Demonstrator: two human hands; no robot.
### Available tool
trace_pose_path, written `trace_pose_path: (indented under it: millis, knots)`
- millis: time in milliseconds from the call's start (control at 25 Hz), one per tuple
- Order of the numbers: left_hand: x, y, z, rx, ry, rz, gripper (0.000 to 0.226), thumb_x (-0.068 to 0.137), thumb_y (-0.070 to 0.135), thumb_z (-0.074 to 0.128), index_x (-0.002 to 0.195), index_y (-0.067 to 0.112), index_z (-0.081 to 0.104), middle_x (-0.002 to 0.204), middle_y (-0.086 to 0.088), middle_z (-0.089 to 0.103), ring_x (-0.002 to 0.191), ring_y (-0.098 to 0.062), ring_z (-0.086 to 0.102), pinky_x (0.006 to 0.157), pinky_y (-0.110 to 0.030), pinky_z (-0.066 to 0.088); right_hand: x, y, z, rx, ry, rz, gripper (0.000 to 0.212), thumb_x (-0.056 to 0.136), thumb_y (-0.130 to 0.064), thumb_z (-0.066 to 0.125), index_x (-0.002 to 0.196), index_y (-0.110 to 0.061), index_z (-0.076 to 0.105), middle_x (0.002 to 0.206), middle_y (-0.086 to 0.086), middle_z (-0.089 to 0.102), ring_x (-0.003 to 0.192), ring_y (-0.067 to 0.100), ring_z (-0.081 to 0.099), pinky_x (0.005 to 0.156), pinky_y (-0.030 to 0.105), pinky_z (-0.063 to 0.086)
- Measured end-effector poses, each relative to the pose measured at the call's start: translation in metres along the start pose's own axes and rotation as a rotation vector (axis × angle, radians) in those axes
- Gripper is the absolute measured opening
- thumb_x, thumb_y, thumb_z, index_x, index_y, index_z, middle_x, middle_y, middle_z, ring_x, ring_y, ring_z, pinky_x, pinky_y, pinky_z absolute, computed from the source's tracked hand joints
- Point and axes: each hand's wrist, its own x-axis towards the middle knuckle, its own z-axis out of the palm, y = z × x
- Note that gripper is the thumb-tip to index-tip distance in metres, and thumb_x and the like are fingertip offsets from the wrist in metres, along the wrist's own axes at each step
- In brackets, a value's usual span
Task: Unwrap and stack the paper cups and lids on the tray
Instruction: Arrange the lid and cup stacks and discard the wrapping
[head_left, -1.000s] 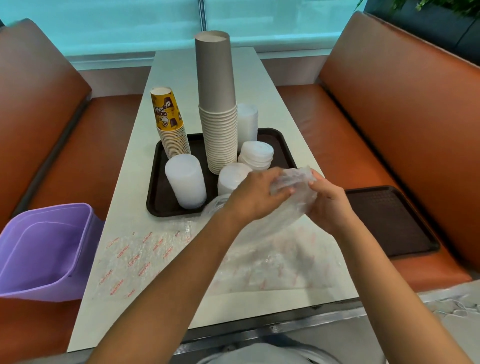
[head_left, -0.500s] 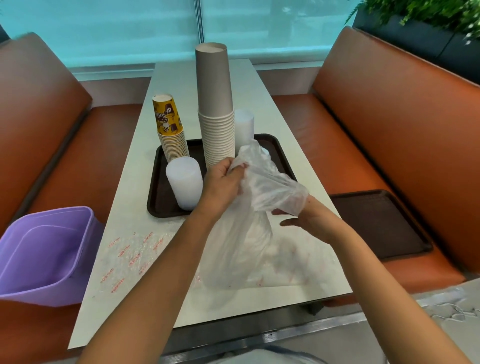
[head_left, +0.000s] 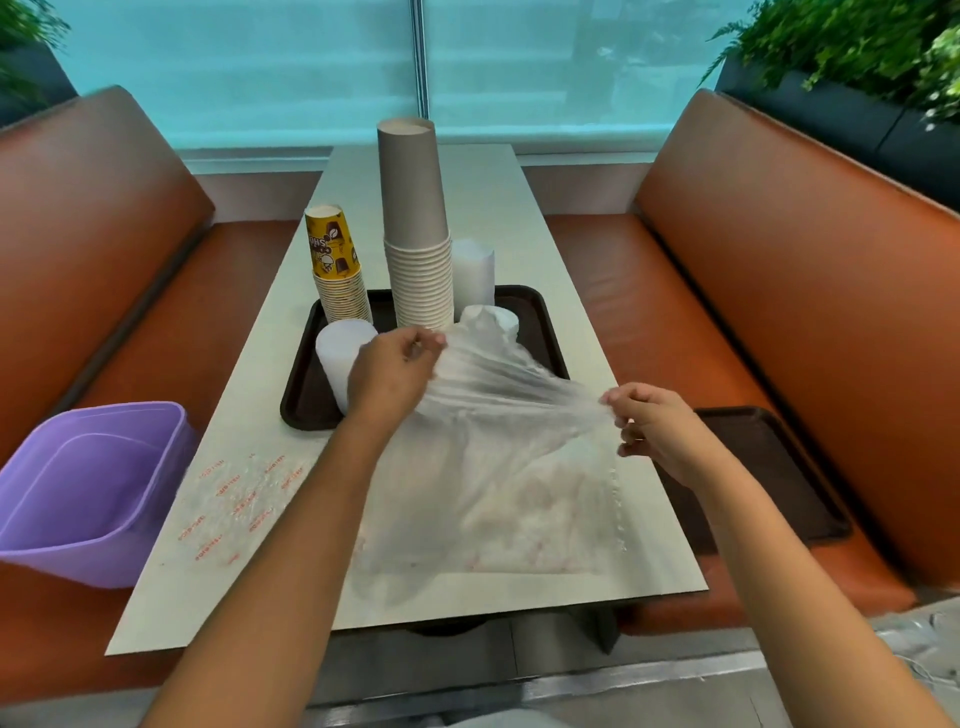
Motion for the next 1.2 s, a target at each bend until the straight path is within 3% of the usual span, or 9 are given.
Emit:
trace_pose_path:
  millis: [80, 160, 320, 480, 600, 720, 920, 1080, 1200]
  knots:
    - [-0.007, 0.001, 0.001, 0.088, -0.065, 0.041, 0.016, 0.091, 0.039, 0.057, 0.087, 0.026, 0.066, 0.076, 0.004, 0.065, 0.078, -0.014, 0.06, 0.07, -0.027, 0.044, -0.001, 0.005, -0.014, -0.166, 0.081, -0.091, 0.006, 0.093, -0.022, 0.058, 0.097, -0.02, 0.062, 0.091, 0.003, 0.058, 0.073, 0.013, 0.053, 0.066, 0.027, 0.046]
    - [-0.02, 0.011, 0.015, 0.118, -0.201, 0.108, 0.018, 0.09, 0.04, 0.059, 0.092, 0.025, 0.07, 0.084, 0.002, 0.068, 0.084, -0.016, 0.062, 0.077, -0.033, 0.05, -0.003, 0.006, -0.006, -0.229, -0.008, -0.205, 0.034, 0.088, -0.029, 0.065, 0.119, -0.025, 0.054, 0.111, -0.002, 0.057, 0.095, 0.012, 0.055, 0.081, 0.026, 0.044]
    - [-0.037, 0.021, 0.037, 0.38, -0.178, 0.337, 0.043, 0.085, 0.054, 0.058, 0.123, 0.032, 0.057, 0.125, 0.004, 0.058, 0.117, -0.017, 0.049, 0.097, -0.038, 0.036, -0.01, 0.013, 0.038, -0.091, -0.112, -0.219, 0.006, 0.09, -0.011, 0.062, 0.094, -0.016, 0.061, 0.085, -0.001, 0.062, 0.069, 0.013, 0.058, 0.058, 0.019, 0.045]
    - [-0.049, -0.028, 0.02, 0.283, 0.146, -0.069, 0.071, 0.083, 0.064, 0.052, 0.139, 0.024, 0.039, 0.144, -0.008, 0.038, 0.132, -0.028, 0.034, 0.105, -0.048, 0.029, -0.014, 0.043, 0.039, 0.223, 0.007, -0.005, 0.013, 0.095, -0.014, 0.05, 0.087, -0.018, 0.06, 0.076, -0.006, 0.064, 0.058, 0.016, 0.06, 0.052, 0.028, 0.049]
    - [-0.066, -0.061, 0.017, 0.008, -0.099, -0.359, 0.074, 0.077, 0.076, 0.043, 0.116, 0.014, 0.059, 0.121, -0.012, 0.059, 0.116, -0.028, 0.052, 0.093, -0.037, 0.037, -0.018, 0.055, 0.033, 0.303, -0.032, 0.063, 0.017, 0.098, -0.015, 0.046, 0.089, -0.019, 0.06, 0.073, -0.009, 0.063, 0.056, 0.014, 0.062, 0.048, 0.025, 0.052]
    - [-0.08, -0.066, 0.024, -0.41, -0.15, -0.372, 0.029, 0.093, 0.038, 0.054, 0.082, 0.014, 0.064, 0.063, 0.003, 0.065, 0.067, -0.009, 0.066, 0.08, -0.03, 0.046, -0.019, 0.059, 0.034, 0.267, -0.025, 0.097, 0.015, 0.097, -0.015, 0.047, 0.09, -0.016, 0.06, 0.076, -0.006, 0.062, 0.055, 0.015, 0.061, 0.045, 0.022, 0.049]
    - [-0.08, -0.075, -0.007, -0.915, -0.107, -0.409, 0.033, 0.101, 0.026, 0.035, 0.088, 0.015, 0.064, 0.041, 0.009, 0.039, 0.032, -0.002, 0.031, 0.034, -0.013, 0.025, -0.019, 0.064, 0.032, 0.065, 0.187, 0.043, 0.018, 0.095, -0.014, 0.05, 0.079, -0.012, 0.057, 0.067, 0.0, 0.049, 0.042, 0.01, 0.042, 0.036, 0.015, 0.03]
    - [-0.071, -0.085, -0.02, -1.038, -0.486, -0.647, 0.082, 0.086, 0.07, 0.025, 0.085, 0.007, 0.077, 0.084, -0.011, 0.071, 0.07, -0.022, 0.069, 0.065, -0.031, 0.055, -0.022, 0.062, 0.05, 0.179, 0.071, 0.032, 0.023, 0.098, -0.014, 0.046, 0.081, -0.016, 0.063, 0.076, 0.004, 0.057, 0.063, 0.02, 0.048, 0.057, 0.027, 0.037]
    - [-0.065, -0.089, -0.011, -1.094, -0.765, -0.711, 0.089, 0.066, 0.077, 0.044, 0.114, 0.005, 0.067, 0.116, -0.019, 0.064, 0.11, -0.035, 0.059, 0.096, -0.051, 0.04, -0.025, 0.054, 0.066, 0.165, 0.016, -0.016, 0.025, 0.097, -0.012, 0.045, 0.079, -0.013, 0.062, 0.08, 0.007, 0.059, 0.064, 0.024, 0.052, 0.056, 0.029, 0.041]
